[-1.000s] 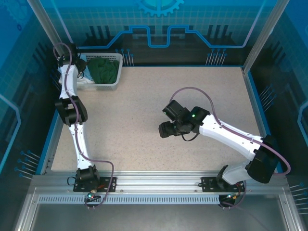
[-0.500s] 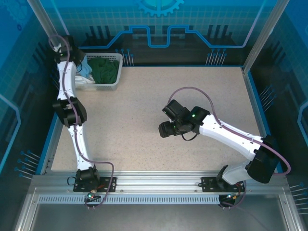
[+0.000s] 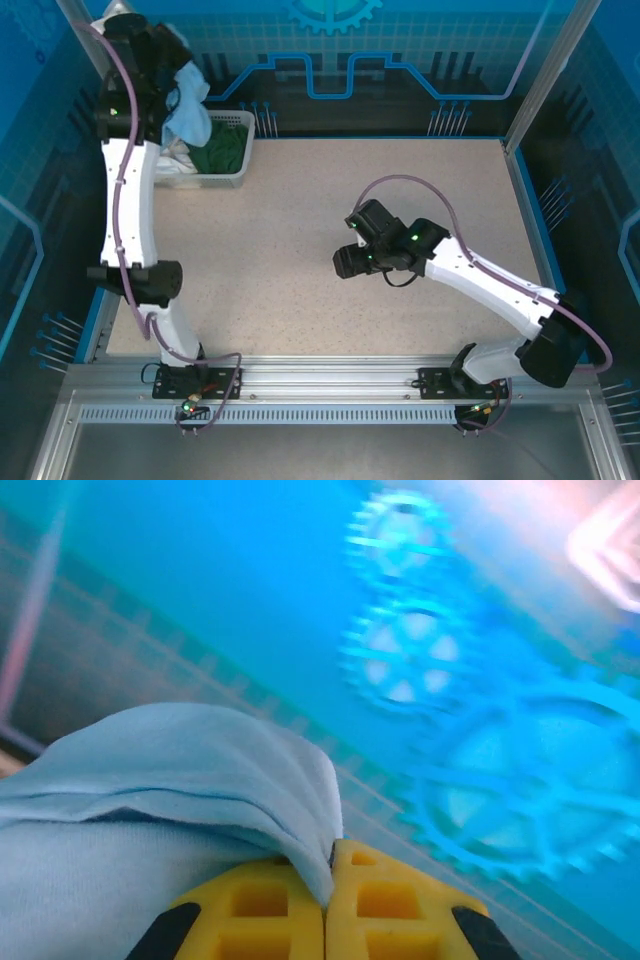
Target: Fold and stack the t-shirts
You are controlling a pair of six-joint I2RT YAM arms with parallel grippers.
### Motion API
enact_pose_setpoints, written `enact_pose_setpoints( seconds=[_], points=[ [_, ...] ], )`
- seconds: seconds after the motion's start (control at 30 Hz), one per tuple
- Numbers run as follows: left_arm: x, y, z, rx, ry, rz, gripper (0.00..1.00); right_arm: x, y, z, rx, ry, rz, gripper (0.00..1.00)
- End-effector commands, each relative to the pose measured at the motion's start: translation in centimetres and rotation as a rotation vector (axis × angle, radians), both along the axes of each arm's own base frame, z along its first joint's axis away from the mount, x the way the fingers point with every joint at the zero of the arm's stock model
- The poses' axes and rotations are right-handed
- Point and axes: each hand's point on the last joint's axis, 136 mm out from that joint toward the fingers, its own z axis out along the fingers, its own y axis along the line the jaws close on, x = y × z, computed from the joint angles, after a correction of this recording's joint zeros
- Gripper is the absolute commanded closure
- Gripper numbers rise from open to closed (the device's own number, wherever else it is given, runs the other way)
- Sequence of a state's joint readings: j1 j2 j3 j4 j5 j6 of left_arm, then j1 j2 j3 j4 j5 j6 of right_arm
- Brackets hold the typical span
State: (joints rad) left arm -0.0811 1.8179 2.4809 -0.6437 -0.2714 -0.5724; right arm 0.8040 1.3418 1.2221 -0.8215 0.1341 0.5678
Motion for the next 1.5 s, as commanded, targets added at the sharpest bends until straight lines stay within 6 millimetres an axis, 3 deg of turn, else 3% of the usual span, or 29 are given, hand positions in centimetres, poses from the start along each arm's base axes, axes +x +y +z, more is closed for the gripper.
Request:
enact_pose_setpoints(
  seconds=[0.0,0.1,0.17,0.23,0.33,0.4,0.43,0.5,0.7,0.87,1.07,1.2,1.3,1.47],
  points=[
    [-3.7,-5.7,3.2,0.085,-0.085,-0.080,1.00,0.4,-1.9,1.5,-0.014,-0.059,-0.065,0.30],
    [-5.7,-11.1,1.3,0.087,-0.040,-0.161,1.00,1.0,-4.2,2.9,-0.032,-0.111,-0.169,0.28],
    [-6.2,-13.8,-1.7,0.064,0.034,-0.191,0.93,1.2,-5.5,3.7,-0.034,-0.140,-0.227,0.27],
    [-6.0,-15.8,-6.1,0.014,0.167,-0.225,0.88,1.4,-7.0,4.1,-0.040,-0.152,-0.292,0.26],
    [-4.5,-18.2,-12.6,-0.013,0.402,-0.286,0.57,1.5,-9.3,3.9,-0.061,-0.123,-0.383,0.25],
    [-3.7,-19.3,-15.4,0.004,0.541,-0.353,0.34,1.5,-10.5,3.2,-0.069,-0.077,-0.429,0.23],
    [-3.3,-19.5,-18.1,0.028,0.644,-0.364,0.24,1.5,-11.0,2.7,-0.071,-0.045,-0.447,0.22],
    [-3.8,-18.7,-20.1,0.058,0.748,-0.353,0.12,1.3,-11.9,1.7,-0.077,0.021,-0.483,0.20],
    [-7.4,-16.5,-26.6,0.056,0.943,-0.315,0.01,1.0,-12.8,-1.4,-0.063,0.198,-0.525,0.16],
    [-10.9,-15.4,-31.6,-0.228,0.929,-0.350,0.01,1.1,-10.1,-3.4,0.007,0.322,-0.465,0.17],
    [-16.7,-14.9,-39.2,-0.272,1.125,-0.387,0.02,1.6,-2.7,-5.8,0.128,0.424,-0.334,0.19],
    [-19.7,-15.3,-44.5,-0.342,1.226,-0.445,0.06,2.0,1.5,-8.8,0.128,0.509,-0.302,0.27],
    [-19.7,-15.1,-46.6,-0.361,1.257,-0.458,0.06,3.0,2.6,-11.1,0.108,0.544,-0.325,0.32],
    [-16.8,-16.1,-47.4,-0.339,1.279,-0.479,0.06,4.6,4.9,-14.1,0.091,0.597,-0.244,0.39]
  ],
)
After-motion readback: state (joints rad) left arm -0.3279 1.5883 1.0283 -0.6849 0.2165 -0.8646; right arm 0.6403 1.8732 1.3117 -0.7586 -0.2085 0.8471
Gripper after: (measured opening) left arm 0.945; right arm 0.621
